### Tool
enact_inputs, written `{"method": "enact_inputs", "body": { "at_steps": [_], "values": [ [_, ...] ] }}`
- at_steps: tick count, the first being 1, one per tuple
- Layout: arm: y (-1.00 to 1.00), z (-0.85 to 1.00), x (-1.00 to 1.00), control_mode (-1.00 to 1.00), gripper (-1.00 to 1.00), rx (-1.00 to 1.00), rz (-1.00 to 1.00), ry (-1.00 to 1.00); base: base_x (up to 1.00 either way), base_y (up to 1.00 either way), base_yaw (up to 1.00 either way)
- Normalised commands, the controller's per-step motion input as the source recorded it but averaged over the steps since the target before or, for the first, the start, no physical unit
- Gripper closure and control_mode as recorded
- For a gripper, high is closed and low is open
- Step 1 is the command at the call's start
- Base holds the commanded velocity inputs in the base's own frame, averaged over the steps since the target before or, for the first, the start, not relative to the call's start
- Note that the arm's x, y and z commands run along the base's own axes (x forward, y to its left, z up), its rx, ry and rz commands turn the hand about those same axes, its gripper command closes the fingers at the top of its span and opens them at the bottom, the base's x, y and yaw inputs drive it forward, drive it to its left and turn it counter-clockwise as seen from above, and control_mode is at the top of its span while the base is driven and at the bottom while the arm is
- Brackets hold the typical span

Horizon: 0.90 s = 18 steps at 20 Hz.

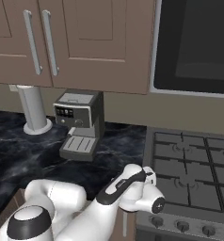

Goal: Take 2 condiments from the cabinet and move them on the counter near the stove.Make sure the condiments are lined up with each other, next to each other.

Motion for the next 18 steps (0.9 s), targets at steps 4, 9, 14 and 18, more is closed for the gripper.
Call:
{"method": "enact_inputs", "body": {
  "at_steps": [4,9,14,18],
  "values": [
    [-0.08,-0.05,0.0,-1.0,-1.0,0.0,0.0,0.0,0.0,0.0,0.0],
    [-0.1,0.01,-0.02,-1.0,-1.0,0.0,0.0,-0.04,0.0,0.0,0.0],
    [-0.16,0.46,-0.4,-1.0,-1.0,0.0,0.0,-0.14,0.0,0.0,0.0],
    [-0.06,0.72,-0.57,-1.0,-1.0,0.0,0.0,-0.13,0.0,0.0,0.0]
  ]
}}
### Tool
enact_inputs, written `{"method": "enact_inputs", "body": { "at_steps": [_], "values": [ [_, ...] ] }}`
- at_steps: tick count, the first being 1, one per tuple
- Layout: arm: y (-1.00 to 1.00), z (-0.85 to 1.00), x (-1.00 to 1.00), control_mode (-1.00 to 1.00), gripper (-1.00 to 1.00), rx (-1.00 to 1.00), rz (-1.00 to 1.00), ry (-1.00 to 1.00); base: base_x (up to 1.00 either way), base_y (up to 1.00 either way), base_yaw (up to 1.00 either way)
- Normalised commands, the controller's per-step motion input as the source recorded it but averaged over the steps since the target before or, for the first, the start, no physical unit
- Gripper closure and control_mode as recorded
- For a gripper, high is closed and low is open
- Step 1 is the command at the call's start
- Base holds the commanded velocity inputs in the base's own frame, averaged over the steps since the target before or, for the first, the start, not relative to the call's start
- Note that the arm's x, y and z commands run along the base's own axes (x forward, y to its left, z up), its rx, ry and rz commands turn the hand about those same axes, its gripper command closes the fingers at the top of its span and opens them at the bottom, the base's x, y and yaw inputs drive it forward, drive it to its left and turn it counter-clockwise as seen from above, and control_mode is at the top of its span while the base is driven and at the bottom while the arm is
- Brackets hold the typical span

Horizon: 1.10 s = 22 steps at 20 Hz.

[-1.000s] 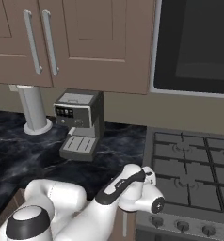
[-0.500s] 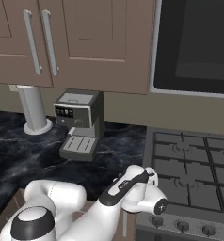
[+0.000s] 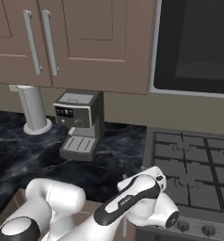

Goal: Take 2 condiments from the cabinet and move them on the counter near the stove.Make sure the condiments are lined up with each other, next to each other.

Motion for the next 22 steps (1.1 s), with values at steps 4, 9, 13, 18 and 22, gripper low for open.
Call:
{"method": "enact_inputs", "body": {
  "at_steps": [4,9,13,18,22],
  "values": [
    [0.0,0.95,-0.51,-1.0,-1.0,-0.01,0.0,-0.02,0.0,0.0,0.0],
    [0.0,1.0,-0.29,-1.0,-1.0,-0.05,-0.05,0.35,0.0,0.0,0.0],
    [0.01,1.0,-0.09,-1.0,-1.0,-0.1,-0.14,0.65,0.0,0.0,0.0],
    [0.14,0.91,-0.01,-1.0,-1.0,-0.14,-0.14,0.67,0.0,0.0,0.0],
    [0.59,0.49,0.0,-1.0,-1.0,-0.12,-0.1,0.3,0.0,0.0,0.0]
  ]
}}
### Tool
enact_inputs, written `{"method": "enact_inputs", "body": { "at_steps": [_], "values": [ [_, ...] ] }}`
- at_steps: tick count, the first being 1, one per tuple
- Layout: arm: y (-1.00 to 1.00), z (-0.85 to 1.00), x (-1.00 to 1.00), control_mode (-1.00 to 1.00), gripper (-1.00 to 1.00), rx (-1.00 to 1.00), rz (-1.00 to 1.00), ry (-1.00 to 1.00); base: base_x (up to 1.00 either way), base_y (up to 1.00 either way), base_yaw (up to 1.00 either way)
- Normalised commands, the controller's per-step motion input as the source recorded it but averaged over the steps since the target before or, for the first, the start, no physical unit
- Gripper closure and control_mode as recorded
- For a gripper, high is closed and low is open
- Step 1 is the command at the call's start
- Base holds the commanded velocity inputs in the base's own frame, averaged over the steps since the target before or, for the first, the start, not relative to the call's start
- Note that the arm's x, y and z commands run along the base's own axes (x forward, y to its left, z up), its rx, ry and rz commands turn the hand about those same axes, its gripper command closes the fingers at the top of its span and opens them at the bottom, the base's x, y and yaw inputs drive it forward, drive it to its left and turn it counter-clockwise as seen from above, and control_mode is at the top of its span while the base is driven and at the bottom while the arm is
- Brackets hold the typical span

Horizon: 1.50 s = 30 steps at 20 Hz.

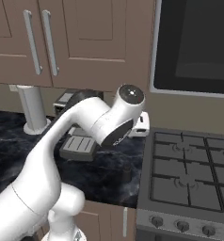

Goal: Take 2 condiments from the cabinet and move them on the counter near the stove.Make sure the condiments are lined up with each other, next to each other.

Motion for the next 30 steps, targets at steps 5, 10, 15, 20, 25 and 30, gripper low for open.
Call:
{"method": "enact_inputs", "body": {
  "at_steps": [5,10,15,20,25,30],
  "values": [
    [0.67,0.35,-0.07,-1.0,-1.0,-0.07,-0.12,0.03,0.0,0.0,0.0],
    [0.78,0.34,-0.22,-1.0,-1.0,-0.05,-0.12,-0.03,0.0,0.0,0.0],
    [0.95,0.27,-0.23,-1.0,-1.0,-0.05,-0.14,-0.1,0.0,0.0,0.0],
    [0.67,0.13,0.0,-1.0,-1.0,-0.02,-0.15,-0.07,0.0,0.0,0.0],
    [0.27,0.0,-0.02,-1.0,-1.0,0.0,-0.08,-0.14,0.0,0.0,0.0],
    [0.28,0.0,-0.06,-1.0,-1.0,0.0,-0.05,-0.16,0.0,0.0,0.0]
  ]
}}
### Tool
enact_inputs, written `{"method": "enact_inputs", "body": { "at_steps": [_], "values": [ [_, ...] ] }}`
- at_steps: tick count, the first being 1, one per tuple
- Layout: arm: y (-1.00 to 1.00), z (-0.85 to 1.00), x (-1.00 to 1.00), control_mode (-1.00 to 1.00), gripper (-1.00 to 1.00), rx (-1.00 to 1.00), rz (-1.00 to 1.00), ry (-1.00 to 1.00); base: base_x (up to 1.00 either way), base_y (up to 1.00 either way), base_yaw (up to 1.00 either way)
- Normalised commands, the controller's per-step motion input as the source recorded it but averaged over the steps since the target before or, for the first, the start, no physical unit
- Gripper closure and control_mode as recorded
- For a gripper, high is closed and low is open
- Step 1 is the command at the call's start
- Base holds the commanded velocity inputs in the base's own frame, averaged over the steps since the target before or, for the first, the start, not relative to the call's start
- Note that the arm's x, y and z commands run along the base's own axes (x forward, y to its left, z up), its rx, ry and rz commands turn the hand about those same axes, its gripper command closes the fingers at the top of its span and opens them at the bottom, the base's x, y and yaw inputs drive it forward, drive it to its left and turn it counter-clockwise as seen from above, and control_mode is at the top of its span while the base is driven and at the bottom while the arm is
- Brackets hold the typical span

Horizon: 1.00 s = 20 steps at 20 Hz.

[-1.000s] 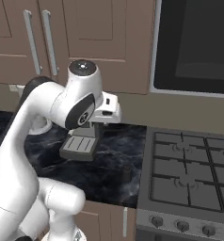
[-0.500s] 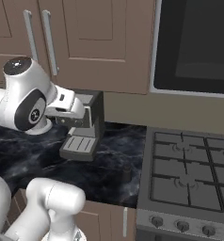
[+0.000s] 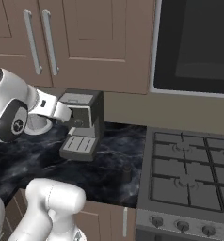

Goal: Take 2 condiments from the cabinet and move them on the counter near the stove.Make sure the condiments are lined up with each other, next to each other.

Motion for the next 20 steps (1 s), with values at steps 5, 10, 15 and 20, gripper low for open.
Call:
{"method": "enact_inputs", "body": {
  "at_steps": [5,10,15,20],
  "values": [
    [0.08,0.11,-0.06,-1.0,-1.0,0.0,0.0,-0.06,0.0,0.0,0.0],
    [0.0,0.02,-0.04,-1.0,-1.0,0.0,0.0,-0.01,0.0,0.0,0.0],
    [0.0,0.04,-0.01,-1.0,-1.0,0.0,0.04,0.0,0.0,0.0,0.0],
    [0.0,0.0,-0.02,-1.0,-1.0,0.0,0.09,0.0,0.0,0.0,0.0]
  ]
}}
